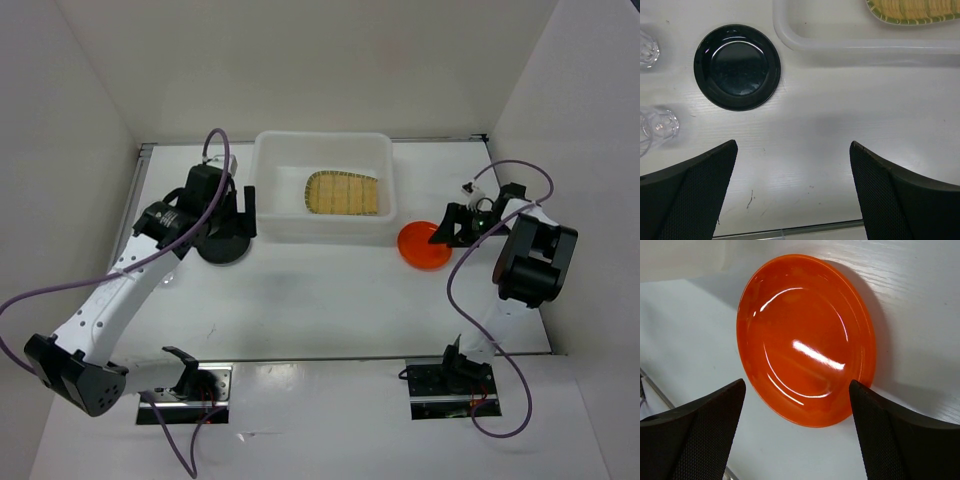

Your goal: Place the mixed dishes into the plastic bin

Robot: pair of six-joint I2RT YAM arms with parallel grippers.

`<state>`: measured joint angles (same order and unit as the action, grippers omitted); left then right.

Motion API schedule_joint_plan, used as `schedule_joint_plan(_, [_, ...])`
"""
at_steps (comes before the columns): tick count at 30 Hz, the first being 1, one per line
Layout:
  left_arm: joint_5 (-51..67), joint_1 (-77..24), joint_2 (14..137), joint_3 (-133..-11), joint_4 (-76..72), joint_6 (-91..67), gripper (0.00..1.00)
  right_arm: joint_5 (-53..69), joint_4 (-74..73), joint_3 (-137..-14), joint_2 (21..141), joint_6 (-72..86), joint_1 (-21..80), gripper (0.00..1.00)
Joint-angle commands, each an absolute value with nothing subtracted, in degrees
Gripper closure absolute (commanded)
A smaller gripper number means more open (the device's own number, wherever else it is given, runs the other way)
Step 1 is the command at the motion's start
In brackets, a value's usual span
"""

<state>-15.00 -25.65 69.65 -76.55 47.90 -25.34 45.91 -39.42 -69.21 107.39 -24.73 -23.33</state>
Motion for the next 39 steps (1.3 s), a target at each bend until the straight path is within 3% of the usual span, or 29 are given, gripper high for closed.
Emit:
schedule_joint_plan(1, [-16.1, -25.8, 68.3, -75.9, 46.5, -23.9, 0.01, 42.7, -36.8, -66.7, 105.6, -27.3, -24.9, 0.11])
schedule_joint_plan(16, [-17.1, -25.8, 68.8, -74.9, 46.0, -24.4, 0.01, 53.1, -50.2, -78.6, 107.5, -31.7, -30.2, 0.11])
schedule_joint_plan(23, [-17.1, -25.8, 68.8, -73.8, 44.3, -24.4, 0.01, 41.8, -46.2, -75.1, 109.1, -29.6, -31.0, 0.11])
schedule_joint_plan(30, [-18.2, -25.8, 68.8, -73.3, 44.3, -24.4, 0.01, 42.4, -43.9, -72.8, 114.7, -30.0, -31.0, 0.11])
schedule_joint_plan(39, [-18.7, -25.8, 68.3, -72.8, 44.8, -25.0, 0.01, 44.7, -43.9, -72.2, 119.7, -30.0, -29.8, 0.31])
